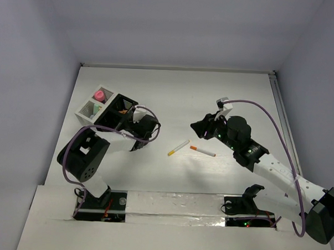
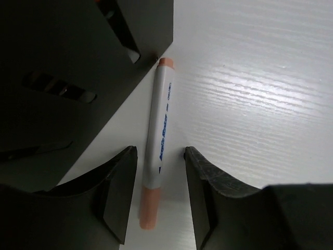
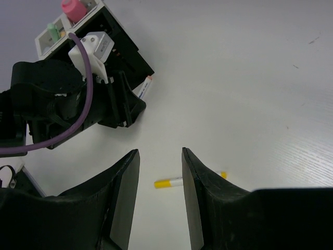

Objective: Sort the stationery into containers
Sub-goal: Pick up the pen from the center of the board.

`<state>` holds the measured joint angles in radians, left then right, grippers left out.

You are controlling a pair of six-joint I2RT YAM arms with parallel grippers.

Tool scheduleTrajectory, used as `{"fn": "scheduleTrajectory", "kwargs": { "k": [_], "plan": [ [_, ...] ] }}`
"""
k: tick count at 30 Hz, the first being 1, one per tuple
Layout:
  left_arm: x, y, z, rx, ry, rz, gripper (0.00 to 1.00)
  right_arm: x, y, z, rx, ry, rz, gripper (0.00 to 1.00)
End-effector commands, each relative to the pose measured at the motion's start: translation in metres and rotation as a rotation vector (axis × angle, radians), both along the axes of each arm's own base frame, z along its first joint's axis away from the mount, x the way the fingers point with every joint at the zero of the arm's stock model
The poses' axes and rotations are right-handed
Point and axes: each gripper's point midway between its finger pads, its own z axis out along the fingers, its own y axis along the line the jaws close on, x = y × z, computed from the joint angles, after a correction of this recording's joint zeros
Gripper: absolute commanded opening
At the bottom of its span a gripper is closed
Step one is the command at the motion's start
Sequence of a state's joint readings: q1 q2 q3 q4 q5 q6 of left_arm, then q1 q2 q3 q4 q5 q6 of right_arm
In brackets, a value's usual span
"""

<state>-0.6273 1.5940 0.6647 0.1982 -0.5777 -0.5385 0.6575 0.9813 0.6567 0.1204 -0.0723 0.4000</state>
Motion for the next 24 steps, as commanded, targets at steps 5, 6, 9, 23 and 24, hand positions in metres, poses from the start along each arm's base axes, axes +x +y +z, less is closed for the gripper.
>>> {"fn": "scheduleTrajectory", "kwargs": {
  "k": [5, 6, 9, 23, 24],
  "plan": [
    [0.019, -0.011, 0.005, 0.018, -0.027, -0.009, 0.37, 0.0, 0.003, 0.015, 0.05, -0.046, 0.016, 0.44],
    [0.021, -0.012, 0.005, 0.02, -0.03, -0.009, 0.37, -0.001, 0.004, 0.016, 0.056, -0.049, 0.02, 0.44],
    [0.026, -0.015, 0.005, 0.027, -0.033, -0.014, 0.31, -0.001, 0.004, 0.015, 0.053, -0.047, 0.018, 0.44],
    [0.028, -0.053, 0.031, -0.093, -0.092, -0.163, 0.0, -0.003, -0.002, 0.022, 0.073, -0.072, -0.003, 0.44],
    [0.028, -0.06, 0.051, -0.129, -0.137, -0.178, 0.0, -0.003, -0.003, 0.023, 0.075, -0.075, -0.008, 0.44]
  ]
}}
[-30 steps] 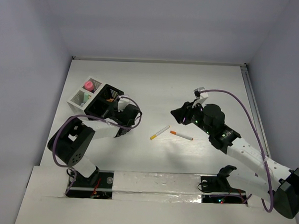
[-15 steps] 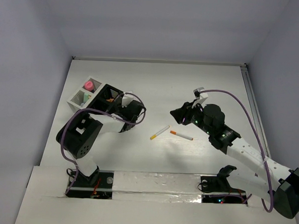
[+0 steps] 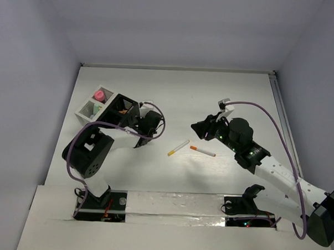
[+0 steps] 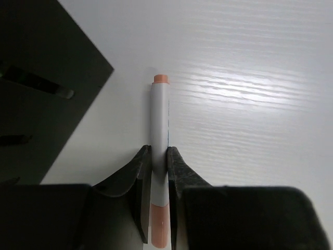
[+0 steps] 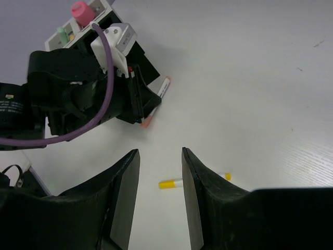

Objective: Sort the stationery into containers
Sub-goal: Pick up the pen from the center of the board, then place the pen in the storage box.

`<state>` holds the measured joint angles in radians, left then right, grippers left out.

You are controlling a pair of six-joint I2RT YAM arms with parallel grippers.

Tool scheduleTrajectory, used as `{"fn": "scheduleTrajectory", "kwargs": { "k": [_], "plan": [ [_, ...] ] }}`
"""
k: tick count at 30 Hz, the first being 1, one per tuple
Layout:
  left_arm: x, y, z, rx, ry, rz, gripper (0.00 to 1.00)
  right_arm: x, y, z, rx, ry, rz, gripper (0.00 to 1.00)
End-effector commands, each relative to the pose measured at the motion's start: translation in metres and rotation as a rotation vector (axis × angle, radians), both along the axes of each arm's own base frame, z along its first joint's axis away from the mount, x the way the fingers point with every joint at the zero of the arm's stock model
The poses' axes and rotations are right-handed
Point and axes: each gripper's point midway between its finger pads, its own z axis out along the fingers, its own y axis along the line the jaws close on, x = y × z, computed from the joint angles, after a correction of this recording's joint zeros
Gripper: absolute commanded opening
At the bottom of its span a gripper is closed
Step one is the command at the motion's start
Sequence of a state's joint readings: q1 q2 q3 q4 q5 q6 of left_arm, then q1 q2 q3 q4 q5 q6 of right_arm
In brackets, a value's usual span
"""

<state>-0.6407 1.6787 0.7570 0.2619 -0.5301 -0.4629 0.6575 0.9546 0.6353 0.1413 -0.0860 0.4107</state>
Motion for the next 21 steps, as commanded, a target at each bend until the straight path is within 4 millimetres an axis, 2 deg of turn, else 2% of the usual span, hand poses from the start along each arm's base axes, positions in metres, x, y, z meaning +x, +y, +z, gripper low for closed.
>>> {"fn": "scheduleTrajectory", "kwargs": {
  "k": [1, 2, 3, 5, 6, 7, 8, 9, 11, 12, 13, 14, 16, 19, 20, 21],
  "plan": [
    [0.003, -0.031, 0.058, -0.145, -0.132, -0.096, 0.0, 0.003, -0.004, 0.019, 0.05, -0.064, -0.026, 0.44],
    [0.001, -0.038, 0.07, -0.172, -0.154, -0.12, 0.0, 0.002, -0.004, 0.019, 0.051, -0.065, -0.026, 0.44],
    [0.001, -0.04, 0.098, -0.215, -0.211, -0.13, 0.0, 0.002, -0.004, 0.02, 0.053, -0.065, -0.026, 0.44],
    [-0.001, -0.041, 0.126, -0.258, -0.258, -0.148, 0.0, 0.002, -0.004, 0.019, 0.052, -0.062, -0.023, 0.44],
    [-0.005, -0.039, 0.155, -0.296, -0.315, -0.154, 0.0, 0.002, -0.003, 0.019, 0.054, -0.061, -0.022, 0.44],
    [-0.007, -0.037, 0.17, -0.308, -0.34, -0.156, 0.0, 0.002, -0.003, 0.019, 0.054, -0.061, -0.022, 0.44],
    [-0.009, -0.032, 0.182, -0.315, -0.365, -0.148, 0.0, 0.002, -0.003, 0.018, 0.053, -0.059, -0.022, 0.44],
    [-0.014, -0.025, 0.206, -0.332, -0.417, -0.144, 0.0, 0.002, -0.003, 0.018, 0.055, -0.06, -0.022, 0.44],
    [-0.02, -0.012, 0.22, -0.314, -0.446, -0.113, 0.0, 0.001, -0.003, 0.019, 0.059, -0.06, -0.018, 0.44],
    [-0.023, 0.002, 0.235, -0.306, -0.488, -0.071, 0.0, 0.001, -0.003, 0.019, 0.059, -0.062, -0.019, 0.44],
    [-0.025, 0.01, 0.235, -0.268, -0.49, -0.057, 0.0, 0.0, -0.003, 0.02, 0.064, -0.063, -0.015, 0.44],
    [-0.023, 0.028, 0.236, -0.236, -0.501, 0.008, 0.0, 0.0, -0.002, 0.019, 0.065, -0.063, -0.014, 0.44],
    [-0.024, 0.045, 0.234, -0.191, -0.497, 0.068, 0.0, -0.001, 0.0, 0.02, 0.07, -0.062, 0.0, 0.44],
    [-0.021, 0.085, 0.224, -0.108, -0.496, 0.236, 0.0, -0.004, 0.001, 0.021, 0.078, -0.059, 0.013, 0.44],
    [-0.019, 0.106, 0.224, -0.093, -0.506, 0.312, 0.0, -0.005, 0.002, 0.021, 0.083, -0.058, 0.017, 0.44],
    [-0.019, 0.107, 0.224, -0.093, -0.507, 0.321, 0.0, -0.005, 0.002, 0.023, 0.087, -0.063, 0.017, 0.44]
  ]
}}
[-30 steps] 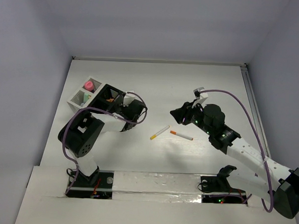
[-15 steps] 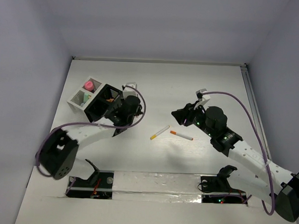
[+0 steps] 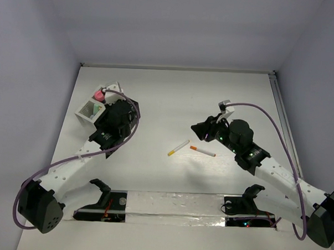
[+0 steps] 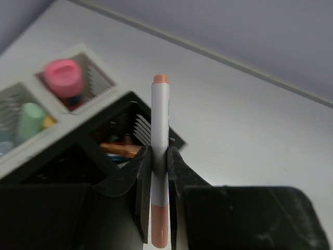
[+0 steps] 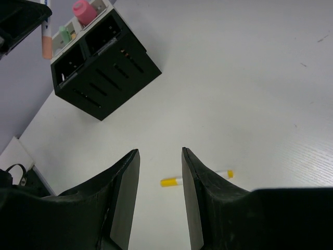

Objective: Sort the stationery into containers
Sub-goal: Place the pen in the storage box, then pick up the pen from the center of the board.

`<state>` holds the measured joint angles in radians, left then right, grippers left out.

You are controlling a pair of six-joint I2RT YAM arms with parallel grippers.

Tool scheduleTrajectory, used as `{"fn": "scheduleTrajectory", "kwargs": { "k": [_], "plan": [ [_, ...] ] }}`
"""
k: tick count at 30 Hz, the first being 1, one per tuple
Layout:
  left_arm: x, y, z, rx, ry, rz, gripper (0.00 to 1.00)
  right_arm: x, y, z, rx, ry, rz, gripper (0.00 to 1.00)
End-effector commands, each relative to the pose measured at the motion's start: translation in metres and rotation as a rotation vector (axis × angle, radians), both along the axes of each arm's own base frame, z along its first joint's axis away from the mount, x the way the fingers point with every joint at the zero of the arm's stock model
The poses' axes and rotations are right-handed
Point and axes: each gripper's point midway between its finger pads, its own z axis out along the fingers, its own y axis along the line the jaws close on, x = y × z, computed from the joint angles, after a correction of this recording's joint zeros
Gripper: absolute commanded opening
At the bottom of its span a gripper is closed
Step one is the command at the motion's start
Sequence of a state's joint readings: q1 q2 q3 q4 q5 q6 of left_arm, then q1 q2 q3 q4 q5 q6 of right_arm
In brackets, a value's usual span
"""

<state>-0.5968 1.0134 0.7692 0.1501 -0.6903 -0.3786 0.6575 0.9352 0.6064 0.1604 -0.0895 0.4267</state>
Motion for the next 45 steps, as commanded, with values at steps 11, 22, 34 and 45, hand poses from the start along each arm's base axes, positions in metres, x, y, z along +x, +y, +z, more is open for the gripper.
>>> {"fn": "scheduleTrajectory", "kwargs": {
  "k": [11, 22, 34, 45],
  "plan": [
    [0.017, 0.105, -0.024, 0.102, 0.057, 0.398, 0.0, -0.008, 0.004, 0.028, 0.097, -0.07, 0.043, 0.44],
    [0.005, 0.125, -0.062, 0.18, 0.1, 0.513, 0.0, -0.016, 0.004, 0.035, 0.123, -0.082, 0.065, 0.44],
    [-0.008, 0.109, -0.083, 0.18, 0.099, 0.47, 0.0, -0.015, 0.002, 0.036, 0.128, -0.088, 0.054, 0.44],
    [-0.019, 0.094, -0.066, 0.177, 0.046, 0.45, 0.45, -0.01, 0.007, 0.027, 0.107, -0.064, 0.057, 0.44]
  ]
}}
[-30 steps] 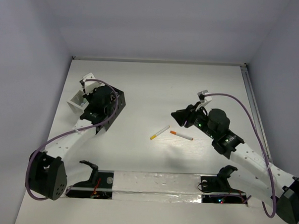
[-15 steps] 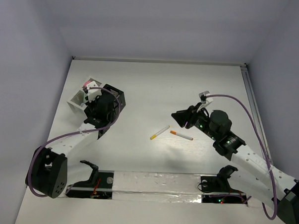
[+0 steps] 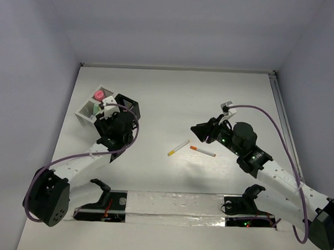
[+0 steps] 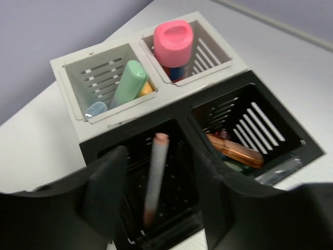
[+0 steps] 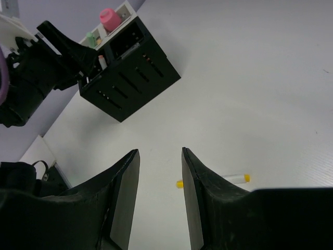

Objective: Sort the stationery into containers
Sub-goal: Pick up the pen from the center of the board.

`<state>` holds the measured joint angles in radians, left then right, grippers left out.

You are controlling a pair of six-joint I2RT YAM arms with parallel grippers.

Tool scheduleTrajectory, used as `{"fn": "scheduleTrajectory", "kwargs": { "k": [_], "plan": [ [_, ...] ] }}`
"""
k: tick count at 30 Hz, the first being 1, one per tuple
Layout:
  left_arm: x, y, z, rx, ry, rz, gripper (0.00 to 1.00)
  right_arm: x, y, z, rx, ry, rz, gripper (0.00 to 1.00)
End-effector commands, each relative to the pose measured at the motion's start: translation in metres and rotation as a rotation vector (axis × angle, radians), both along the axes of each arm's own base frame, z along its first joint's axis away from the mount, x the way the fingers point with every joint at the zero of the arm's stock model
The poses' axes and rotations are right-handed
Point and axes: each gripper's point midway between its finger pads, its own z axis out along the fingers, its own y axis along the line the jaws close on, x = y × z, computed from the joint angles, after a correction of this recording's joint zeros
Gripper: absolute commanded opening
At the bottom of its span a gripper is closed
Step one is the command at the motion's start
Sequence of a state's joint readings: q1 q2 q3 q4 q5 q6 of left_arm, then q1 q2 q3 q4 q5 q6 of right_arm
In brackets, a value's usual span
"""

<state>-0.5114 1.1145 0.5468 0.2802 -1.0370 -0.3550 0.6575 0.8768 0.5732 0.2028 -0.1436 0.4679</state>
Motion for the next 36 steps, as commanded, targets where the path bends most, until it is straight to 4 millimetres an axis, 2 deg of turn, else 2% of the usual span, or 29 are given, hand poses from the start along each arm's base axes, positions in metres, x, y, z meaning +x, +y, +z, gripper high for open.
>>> {"fn": "scheduleTrajectory", "kwargs": {
  "k": [1, 4, 6, 8, 9, 10, 11, 12, 15, 16, 19, 20, 22, 23, 25, 31, 33, 36],
  "plan": [
    [-0.004, -0.001, 0.03, -0.037, -0.101, 0.017, 0.52, 0.004, 0.004, 0.011, 0.028, -0.04, 0.009, 0.44],
    [-0.003, -0.01, 0.05, -0.08, -0.141, -0.04, 0.67, 0.008, 0.007, 0.002, 0.01, -0.016, 0.011, 0.44],
    [-0.004, -0.016, 0.062, -0.102, -0.166, -0.075, 0.69, 0.008, 0.008, 0.0, 0.004, -0.011, 0.012, 0.44],
    [-0.007, -0.021, 0.083, -0.138, -0.205, -0.118, 0.73, 0.012, 0.011, -0.009, -0.017, 0.013, 0.014, 0.45],
    [-0.006, -0.031, 0.088, -0.158, -0.208, -0.175, 0.73, 0.013, 0.013, -0.01, -0.023, 0.018, 0.016, 0.45],
    [-0.009, -0.034, 0.106, -0.197, -0.25, -0.202, 0.76, 0.016, 0.015, -0.02, -0.044, 0.041, 0.018, 0.45],
    [-0.012, -0.038, 0.109, -0.211, -0.244, -0.238, 0.76, 0.018, 0.017, -0.026, -0.055, 0.054, 0.021, 0.45],
    [-0.016, -0.047, 0.122, -0.249, -0.269, -0.311, 0.78, 0.02, 0.019, -0.029, -0.063, 0.065, 0.023, 0.45],
    [-0.029, -0.063, 0.139, -0.31, -0.285, -0.447, 0.81, 0.025, 0.025, -0.052, -0.108, 0.124, 0.034, 0.45],
    [-0.039, -0.062, 0.151, -0.327, -0.317, -0.481, 0.82, 0.027, 0.027, -0.054, -0.113, 0.131, 0.037, 0.46],
    [-0.06, -0.064, 0.159, -0.348, -0.325, -0.562, 0.84, 0.031, 0.031, -0.069, -0.135, 0.171, 0.043, 0.46],
    [-0.065, -0.062, 0.155, -0.347, -0.306, -0.571, 0.84, 0.033, 0.033, -0.071, -0.142, 0.178, 0.045, 0.46],
    [-0.077, -0.06, 0.16, -0.368, -0.324, -0.6, 0.88, 0.032, 0.037, -0.076, -0.15, 0.194, 0.051, 0.46],
    [-0.081, -0.06, 0.156, -0.368, -0.305, -0.608, 0.91, 0.033, 0.037, -0.077, -0.154, 0.202, 0.045, 0.46],
    [-0.089, -0.062, 0.157, -0.37, -0.299, -0.647, 0.99, 0.029, 0.041, -0.091, -0.185, 0.247, 0.052, 0.48],
    [-0.103, -0.068, 0.16, -0.302, -0.227, -0.746, 0.99, 0.022, 0.05, -0.126, -0.234, 0.384, 0.009, 0.64],
    [-0.106, -0.07, 0.156, -0.289, -0.214, -0.769, 0.99, 0.023, 0.052, -0.13, -0.248, 0.404, -0.015, 0.73],
    [-0.112, -0.071, 0.152, -0.286, -0.23, -0.798, 0.99, 0.021, 0.057, -0.136, -0.259, 0.449, -0.037, 0.76]
  ]
}}
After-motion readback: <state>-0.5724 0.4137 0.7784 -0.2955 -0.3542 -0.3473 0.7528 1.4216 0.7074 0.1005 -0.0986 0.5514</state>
